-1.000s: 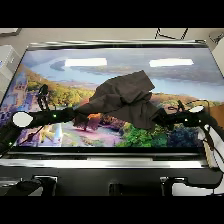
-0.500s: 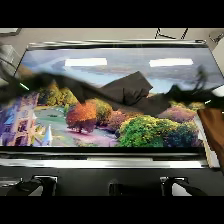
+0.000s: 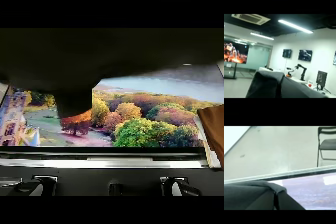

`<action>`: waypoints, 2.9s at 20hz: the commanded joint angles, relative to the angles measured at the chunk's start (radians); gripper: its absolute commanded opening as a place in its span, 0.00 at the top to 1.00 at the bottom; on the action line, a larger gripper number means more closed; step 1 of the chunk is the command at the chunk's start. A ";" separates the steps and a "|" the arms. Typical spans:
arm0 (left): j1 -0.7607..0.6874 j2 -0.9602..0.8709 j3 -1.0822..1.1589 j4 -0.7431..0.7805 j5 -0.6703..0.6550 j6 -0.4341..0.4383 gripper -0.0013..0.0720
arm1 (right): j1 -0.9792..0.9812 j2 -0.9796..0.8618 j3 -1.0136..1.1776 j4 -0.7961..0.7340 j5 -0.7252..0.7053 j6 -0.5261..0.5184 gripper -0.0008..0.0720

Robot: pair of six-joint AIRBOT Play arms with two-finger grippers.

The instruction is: Fold the clothes and pants, and hang the long-sleeved shirts on hangers.

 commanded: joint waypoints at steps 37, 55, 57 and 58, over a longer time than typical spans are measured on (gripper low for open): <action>0.259 -0.563 -0.747 0.229 -1.022 -0.040 0.22 | -0.248 -0.798 -0.288 -0.081 0.507 -0.025 0.16; 0.112 -0.478 -1.341 -0.086 -0.470 0.080 0.95 | -0.194 -0.798 -0.422 -0.086 0.522 -0.028 0.16; 0.119 -0.460 -1.341 -0.082 -0.477 0.102 0.95 | -0.195 -0.798 -0.448 -0.109 0.522 -0.029 0.16; 0.128 -0.450 -1.338 -0.078 -0.476 0.102 0.95 | -0.195 -0.798 -0.479 -0.114 0.519 -0.040 0.16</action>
